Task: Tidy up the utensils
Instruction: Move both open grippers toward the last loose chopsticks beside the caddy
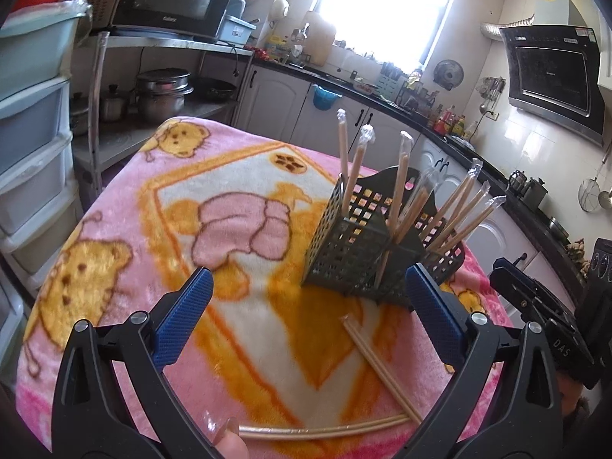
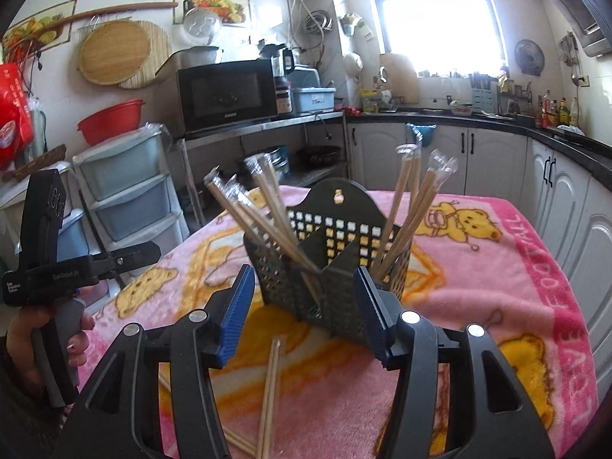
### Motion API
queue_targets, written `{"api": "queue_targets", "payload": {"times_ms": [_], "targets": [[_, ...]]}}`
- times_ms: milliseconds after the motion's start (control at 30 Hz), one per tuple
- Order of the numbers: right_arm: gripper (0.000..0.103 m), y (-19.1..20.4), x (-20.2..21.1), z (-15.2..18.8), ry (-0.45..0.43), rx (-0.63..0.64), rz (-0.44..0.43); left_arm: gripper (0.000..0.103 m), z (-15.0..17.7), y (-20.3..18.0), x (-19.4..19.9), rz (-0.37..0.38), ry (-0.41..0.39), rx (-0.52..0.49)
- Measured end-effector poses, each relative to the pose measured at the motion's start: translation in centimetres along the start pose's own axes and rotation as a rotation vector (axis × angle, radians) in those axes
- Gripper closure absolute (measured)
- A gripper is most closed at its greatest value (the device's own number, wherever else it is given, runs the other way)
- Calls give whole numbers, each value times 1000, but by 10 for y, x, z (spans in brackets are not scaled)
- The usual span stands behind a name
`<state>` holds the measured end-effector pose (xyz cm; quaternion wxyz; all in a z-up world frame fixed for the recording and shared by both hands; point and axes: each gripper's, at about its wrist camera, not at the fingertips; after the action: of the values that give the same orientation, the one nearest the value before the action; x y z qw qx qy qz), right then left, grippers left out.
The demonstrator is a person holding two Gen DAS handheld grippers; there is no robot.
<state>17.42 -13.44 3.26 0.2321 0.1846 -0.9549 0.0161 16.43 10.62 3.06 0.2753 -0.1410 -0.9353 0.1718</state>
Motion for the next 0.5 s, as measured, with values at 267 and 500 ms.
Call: {"api": "queue_targets", "payload": {"times_ms": [267,500], "targets": [[51,14,-4,12,51,52,-31,10,16,17,15,-39,-4,55],[51,31,-13,24,110,107,-59,10,31,37,31,-64,3,108]]}}
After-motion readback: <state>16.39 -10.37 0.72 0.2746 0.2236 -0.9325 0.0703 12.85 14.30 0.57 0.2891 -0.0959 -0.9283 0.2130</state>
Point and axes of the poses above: each gripper's, at about its wrist camera, not at the fingertips, and x roughly against the way its jaws point, y to its left, z to its underside, and after that the axes turned 8 degrees about z, right-handed
